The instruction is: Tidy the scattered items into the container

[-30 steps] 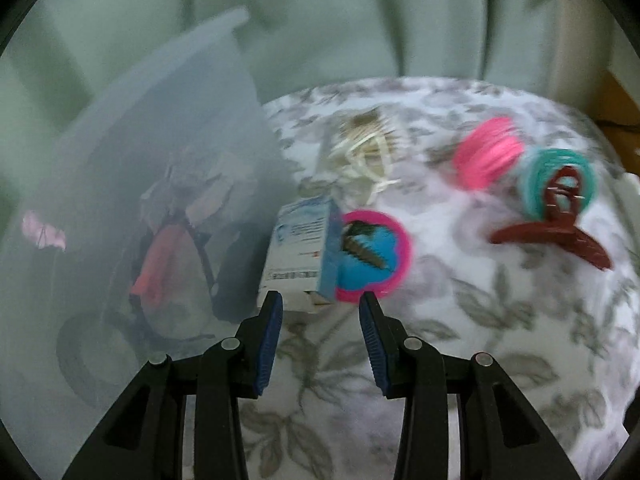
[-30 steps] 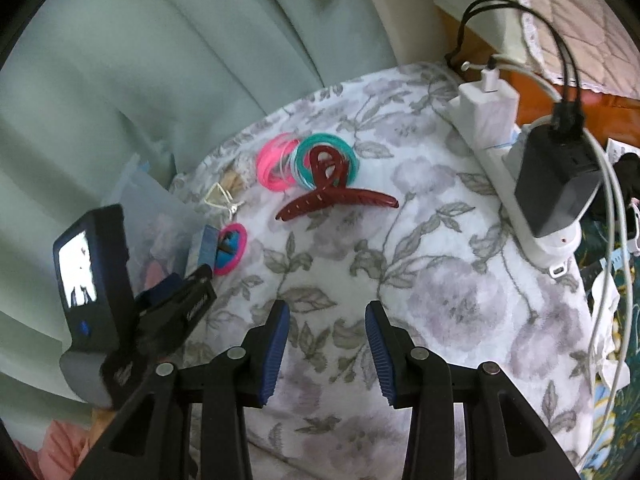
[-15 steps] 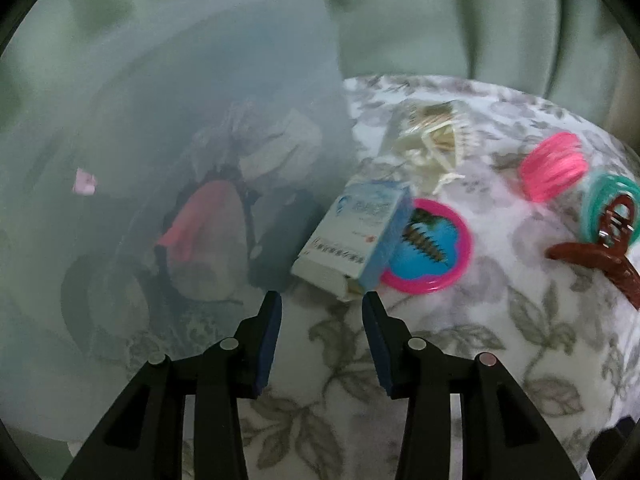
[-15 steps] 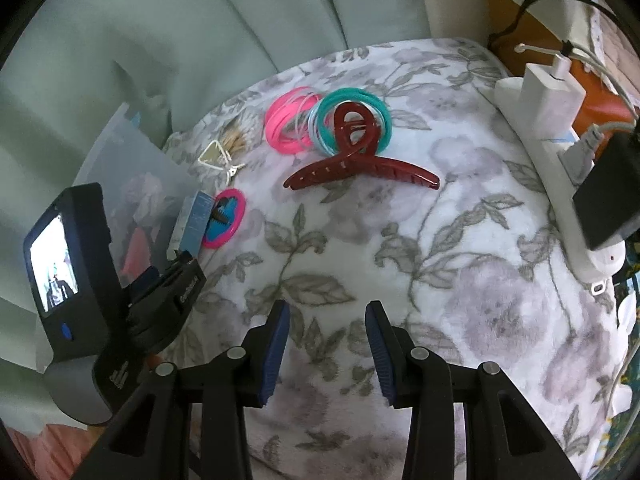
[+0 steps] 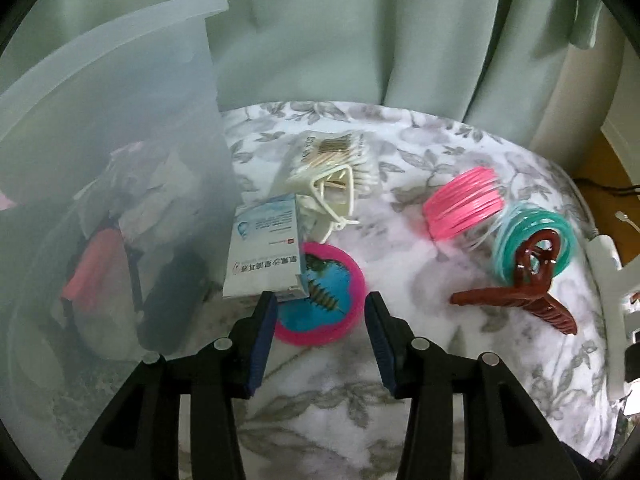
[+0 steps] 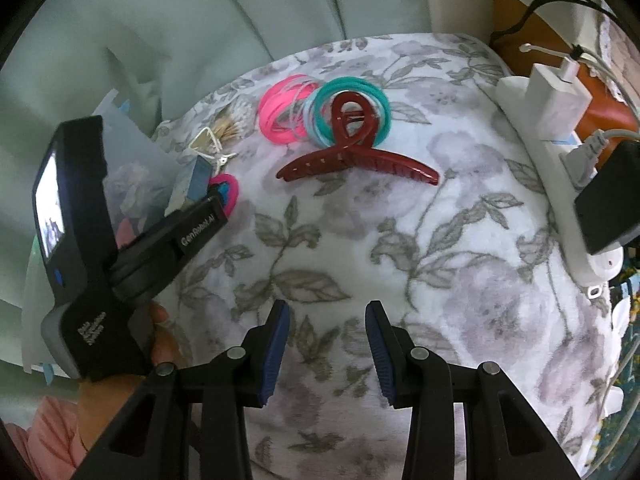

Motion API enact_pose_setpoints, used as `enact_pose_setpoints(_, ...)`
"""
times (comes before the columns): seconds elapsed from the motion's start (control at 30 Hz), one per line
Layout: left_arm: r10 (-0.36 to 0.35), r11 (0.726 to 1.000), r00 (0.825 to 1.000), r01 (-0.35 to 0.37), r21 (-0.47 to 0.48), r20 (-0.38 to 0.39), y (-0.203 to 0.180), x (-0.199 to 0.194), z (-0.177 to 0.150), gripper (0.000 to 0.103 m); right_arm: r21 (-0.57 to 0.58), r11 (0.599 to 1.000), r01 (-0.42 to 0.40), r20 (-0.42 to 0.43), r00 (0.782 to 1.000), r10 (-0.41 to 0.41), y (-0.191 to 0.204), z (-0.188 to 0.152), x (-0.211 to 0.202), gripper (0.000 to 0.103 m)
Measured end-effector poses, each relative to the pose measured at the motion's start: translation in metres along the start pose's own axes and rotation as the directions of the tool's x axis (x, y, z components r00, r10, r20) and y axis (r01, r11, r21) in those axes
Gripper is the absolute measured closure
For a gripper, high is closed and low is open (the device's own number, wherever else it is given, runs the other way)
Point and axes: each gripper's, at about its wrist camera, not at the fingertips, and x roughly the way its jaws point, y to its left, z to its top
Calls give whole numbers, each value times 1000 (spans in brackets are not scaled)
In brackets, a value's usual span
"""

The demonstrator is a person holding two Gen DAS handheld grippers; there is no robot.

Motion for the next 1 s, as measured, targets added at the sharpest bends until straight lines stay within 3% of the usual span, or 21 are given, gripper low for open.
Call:
enact_pose_setpoints(0.13,119,992,992,-121,-46,-41,11,-4,-1,56,5,1000,8,6,1000,-8,-3,1,-3,61)
enact_pose_setpoints(0.23,145,986,988,-148,-78,-45,14,-5,-6,46,5,1000,9,2,1000,-9,-3,1,0,61)
enact_pose_setpoints(0.37,181,979,983,-182,-87,-23,16,1,-2,45,-2,1000,7,-6,1000,-7,-1,0,3,61)
enact_pose_setpoints(0.57,164,982,985,-168,-86,-58,9,23,6,42,-1,1000,12,-23,1000,-12,-2,-1,10,61)
enact_pose_setpoints(0.7,76,989,995,-84,-120,-72,10,30,15,40,-10,1000,17,-26,1000,-18,-1,0,13,61)
enact_pose_setpoints(0.9,0,994,998,-7,-109,-69,7,24,15,37,-2,999,44,27,999,-44,-6,12,6,60)
enact_pose_setpoints(1.0,17,995,997,-24,-96,-75,5,27,18,36,6,998,64,59,996,-64,-10,22,3,59)
